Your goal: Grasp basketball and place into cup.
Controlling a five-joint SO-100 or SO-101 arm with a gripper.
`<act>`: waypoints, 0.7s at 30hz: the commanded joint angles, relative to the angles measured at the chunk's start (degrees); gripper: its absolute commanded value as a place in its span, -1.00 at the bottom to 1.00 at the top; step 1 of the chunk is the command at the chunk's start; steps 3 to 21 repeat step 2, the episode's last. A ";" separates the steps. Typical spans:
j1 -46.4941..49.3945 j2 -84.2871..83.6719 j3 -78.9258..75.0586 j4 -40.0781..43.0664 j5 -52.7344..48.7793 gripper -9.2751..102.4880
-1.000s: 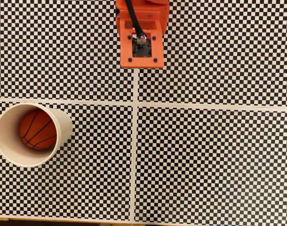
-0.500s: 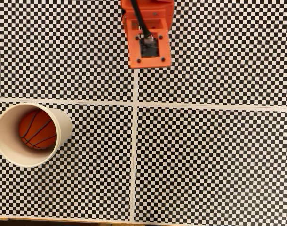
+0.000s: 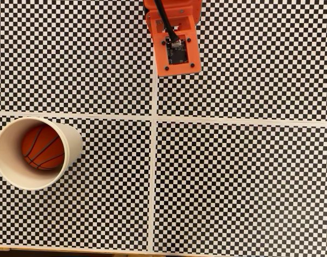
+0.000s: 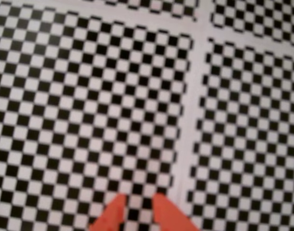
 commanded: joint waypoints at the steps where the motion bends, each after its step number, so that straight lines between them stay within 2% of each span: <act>1: -0.44 0.18 2.02 0.18 -0.18 -0.84; 21: -0.35 0.18 2.02 0.18 -0.18 -0.84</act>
